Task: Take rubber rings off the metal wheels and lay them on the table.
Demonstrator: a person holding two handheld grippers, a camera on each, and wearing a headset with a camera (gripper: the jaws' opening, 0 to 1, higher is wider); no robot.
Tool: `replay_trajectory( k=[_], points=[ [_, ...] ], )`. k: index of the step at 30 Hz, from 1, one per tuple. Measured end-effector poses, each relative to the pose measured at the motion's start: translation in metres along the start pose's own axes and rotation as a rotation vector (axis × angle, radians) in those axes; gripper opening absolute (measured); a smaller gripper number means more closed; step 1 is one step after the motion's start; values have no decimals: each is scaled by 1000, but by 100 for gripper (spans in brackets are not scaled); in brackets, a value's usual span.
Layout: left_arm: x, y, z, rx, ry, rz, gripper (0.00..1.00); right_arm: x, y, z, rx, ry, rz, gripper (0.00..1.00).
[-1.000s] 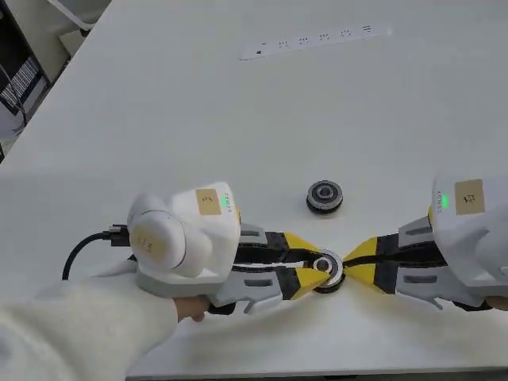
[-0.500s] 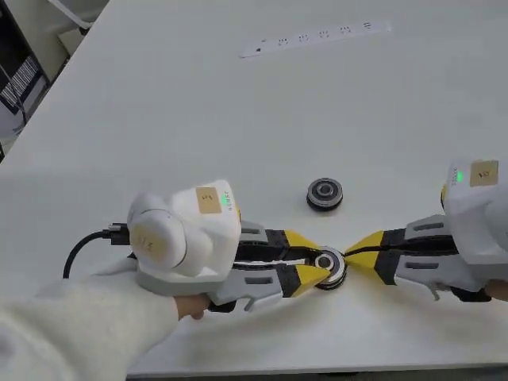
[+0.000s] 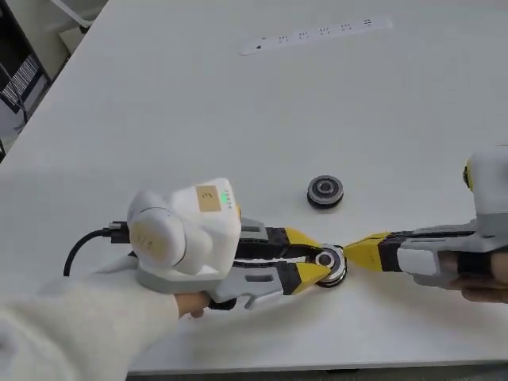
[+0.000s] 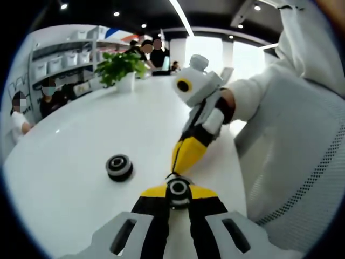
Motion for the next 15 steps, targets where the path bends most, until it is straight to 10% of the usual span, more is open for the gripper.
replay_trajectory(
  k=[15],
  points=[
    [-1, 1, 0, -3, 5, 9, 13, 0, -4, -10, 28, 12, 0, 0]
  ],
)
Point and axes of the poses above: the centre of the closed fingertips' face, and the gripper's own axes: y roughly backward along the fingers, z roughly to its right, x roughly out of its top, the point moved 2 cm from there along y, roughly backward along the fingers, and after that the axes turned 2 degrees about y, right-handed, at the moved point
